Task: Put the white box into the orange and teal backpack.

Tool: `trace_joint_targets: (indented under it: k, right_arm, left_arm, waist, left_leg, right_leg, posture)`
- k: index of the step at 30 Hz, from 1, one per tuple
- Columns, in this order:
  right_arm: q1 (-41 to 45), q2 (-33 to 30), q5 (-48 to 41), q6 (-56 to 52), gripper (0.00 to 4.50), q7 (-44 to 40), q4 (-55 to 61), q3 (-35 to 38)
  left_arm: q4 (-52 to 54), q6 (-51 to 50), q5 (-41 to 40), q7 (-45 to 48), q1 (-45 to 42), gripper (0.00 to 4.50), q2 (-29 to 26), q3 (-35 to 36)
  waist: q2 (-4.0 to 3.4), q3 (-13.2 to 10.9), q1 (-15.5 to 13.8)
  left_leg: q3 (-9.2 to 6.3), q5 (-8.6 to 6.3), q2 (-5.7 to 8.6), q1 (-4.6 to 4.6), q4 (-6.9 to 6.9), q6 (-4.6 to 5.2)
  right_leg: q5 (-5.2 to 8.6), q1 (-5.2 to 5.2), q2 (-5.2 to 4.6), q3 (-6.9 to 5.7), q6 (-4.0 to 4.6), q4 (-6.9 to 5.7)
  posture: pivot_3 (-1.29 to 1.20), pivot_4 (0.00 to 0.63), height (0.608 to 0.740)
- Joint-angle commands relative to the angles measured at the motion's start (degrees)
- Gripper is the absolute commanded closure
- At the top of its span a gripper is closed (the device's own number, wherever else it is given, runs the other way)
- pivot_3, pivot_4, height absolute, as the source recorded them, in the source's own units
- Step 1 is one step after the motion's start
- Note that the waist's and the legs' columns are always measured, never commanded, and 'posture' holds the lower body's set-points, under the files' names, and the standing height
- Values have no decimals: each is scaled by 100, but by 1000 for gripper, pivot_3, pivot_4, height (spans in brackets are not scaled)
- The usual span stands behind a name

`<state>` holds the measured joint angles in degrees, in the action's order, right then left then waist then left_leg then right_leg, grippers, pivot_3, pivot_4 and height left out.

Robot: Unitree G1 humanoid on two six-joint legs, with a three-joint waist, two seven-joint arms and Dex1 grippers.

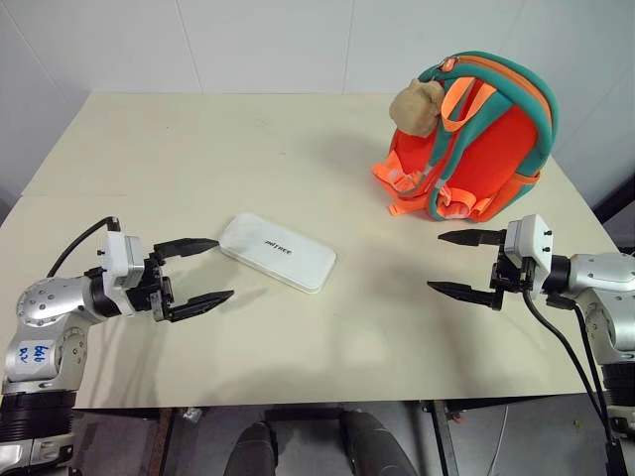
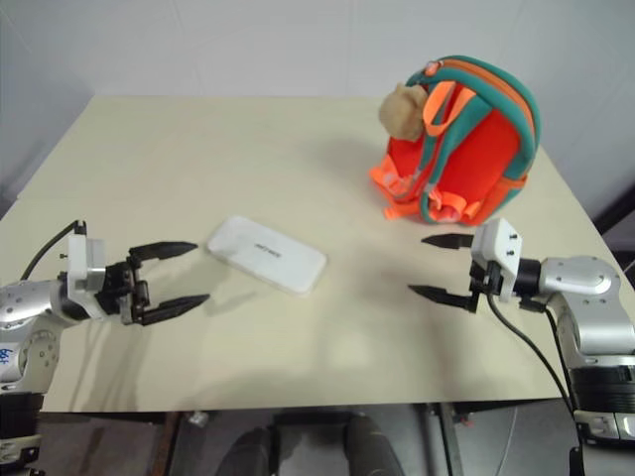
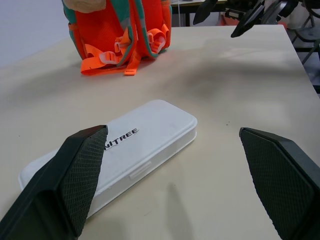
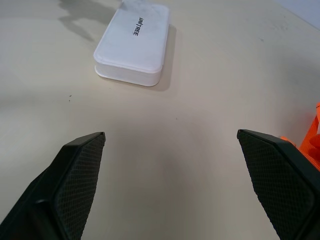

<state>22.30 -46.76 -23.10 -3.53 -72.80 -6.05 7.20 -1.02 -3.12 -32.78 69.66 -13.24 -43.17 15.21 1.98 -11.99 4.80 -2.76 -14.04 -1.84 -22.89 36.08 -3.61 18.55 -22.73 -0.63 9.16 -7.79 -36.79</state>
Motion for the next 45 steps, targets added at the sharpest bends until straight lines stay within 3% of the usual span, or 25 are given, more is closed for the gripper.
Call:
trace_joint_targets:
  k: [1, 9, 12, 24, 25, 36, 45]
  right_arm:
    - [224, 84, -8, 158, 22, 33, -109, 37]
    - [329, 424, 370, 109, 22, 467, 136, -330]
    - [219, 681, 648, -85, 552, 1034, 498, -534]
    - [242, 1819, 1504, -391, 4496, 2355, 642, -1410]
    - [254, 1889, 1530, -451, 4500, 2415, 643, -1460]
    - [380, 2597, 1964, -1113, 4500, 2961, 353, -2079]
    - [416, 2889, 1968, -1209, 4500, 3143, 332, -2101]
  left_arm:
    - [-5, 79, 68, 134, -102, 0, -80, -28]
    - [-510, 332, 404, 23, -510, 0, -62, -78]
    - [-1084, 744, 766, -189, -892, 520, -45, -82]
    - [-3138, 1896, 1728, -877, -2042, 4148, 22, -293]
    - [-3280, 1928, 1809, -943, -2123, 4460, 6, -318]
    - [-4794, 1949, 2565, -1999, -2780, 4460, 366, -678]
    - [-4829, 2049, 2495, -1851, -2837, 4460, 731, -729]
  waist:
    - [0, 0, 6]
    - [0, 0, 1]
    - [0, 0, 2]
    - [0, 0, -5]
    - [0, 0, -6]
    - [2, 2, -2]
    - [8, 6, -9]
  left_leg:
    - [0, 0, 0, 1, 0, 0]
    - [0, 0, 0, 5, 1, 0]
    - [-1, 0, 0, 5, 3, 0]
    - [-4, 1, 1, 1, 3, -1]
    - [-4, 1, 1, 0, 3, -1]
    - [-19, 2, 3, -3, 8, -2]
    - [-22, 10, 5, -22, 10, -15]
  right_leg:
    - [0, 0, 0, 0, 0, 0]
    - [1, 1, 3, 1, 2, -7]
    - [1, 0, 4, 0, 2, -10]
    - [1, -7, 4, -3, 2, -18]
    - [1, -7, 4, -3, 2, -19]
    - [1, -9, 4, -16, 2, -29]
    - [2, -41, 5, -17, 4, -58]
  posture:
    - [0, 150, 740]
    - [0, 150, 740]
    - [0, 150, 740]
    - [0, 150, 740]
    - [0, 150, 740]
    - [0, 150, 740]
    - [0, 150, 740]
